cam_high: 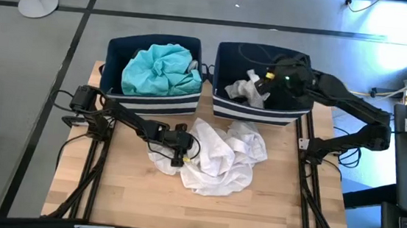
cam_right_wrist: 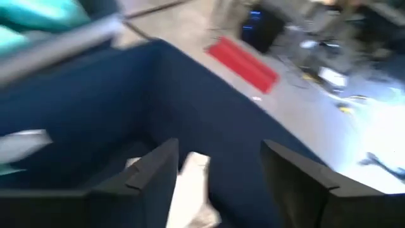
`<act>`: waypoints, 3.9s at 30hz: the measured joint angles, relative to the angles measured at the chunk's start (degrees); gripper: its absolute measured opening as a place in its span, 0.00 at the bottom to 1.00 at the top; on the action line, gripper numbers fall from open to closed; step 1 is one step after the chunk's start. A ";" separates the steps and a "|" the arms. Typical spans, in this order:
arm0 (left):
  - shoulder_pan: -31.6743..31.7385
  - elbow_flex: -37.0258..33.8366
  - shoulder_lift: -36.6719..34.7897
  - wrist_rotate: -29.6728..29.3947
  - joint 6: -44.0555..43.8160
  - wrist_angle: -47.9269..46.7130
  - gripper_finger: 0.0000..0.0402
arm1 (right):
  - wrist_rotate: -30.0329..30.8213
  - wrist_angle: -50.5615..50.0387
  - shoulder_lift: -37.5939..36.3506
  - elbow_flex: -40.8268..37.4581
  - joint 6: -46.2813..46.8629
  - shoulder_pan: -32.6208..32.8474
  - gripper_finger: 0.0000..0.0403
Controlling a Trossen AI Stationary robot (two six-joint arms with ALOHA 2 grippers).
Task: Sort clothes
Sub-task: Put the white dress into the right blue bin
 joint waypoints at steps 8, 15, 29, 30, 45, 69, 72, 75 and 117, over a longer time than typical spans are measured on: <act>0.00 -0.02 0.09 0.09 -1.14 1.75 0.01 | -14.63 -6.69 -0.03 10.16 7.40 13.50 0.60; -0.15 0.02 0.09 0.42 -3.31 2.91 0.21 | -15.37 -6.50 3.03 6.20 12.04 31.85 0.59; -3.13 4.23 -13.63 2.89 -2.82 -10.98 0.40 | -10.12 -4.96 10.83 -12.31 24.64 48.47 0.59; -3.73 4.05 -14.69 2.55 -3.02 -11.44 0.40 | -9.32 -4.03 10.84 -14.15 25.13 48.72 0.59; -6.40 -1.35 -17.77 -0.08 -3.57 -7.32 0.39 | -1.20 31.65 10.84 -35.45 11.05 42.74 0.59; -4.61 -7.77 1.02 4.11 -2.88 39.07 0.39 | -29.67 77.78 16.40 -51.25 5.46 35.08 0.59; -3.92 -6.72 2.80 4.09 -3.06 39.21 0.39 | -28.63 78.98 19.96 -49.72 5.30 35.04 0.59; -3.72 -6.16 3.76 4.09 -3.71 39.44 0.39 | -28.45 80.08 23.06 -47.14 3.79 35.04 0.59; -11.11 -9.48 -25.51 -14.36 -14.96 -5.98 0.39 | -16.62 58.82 39.44 -33.11 -1.36 35.52 0.05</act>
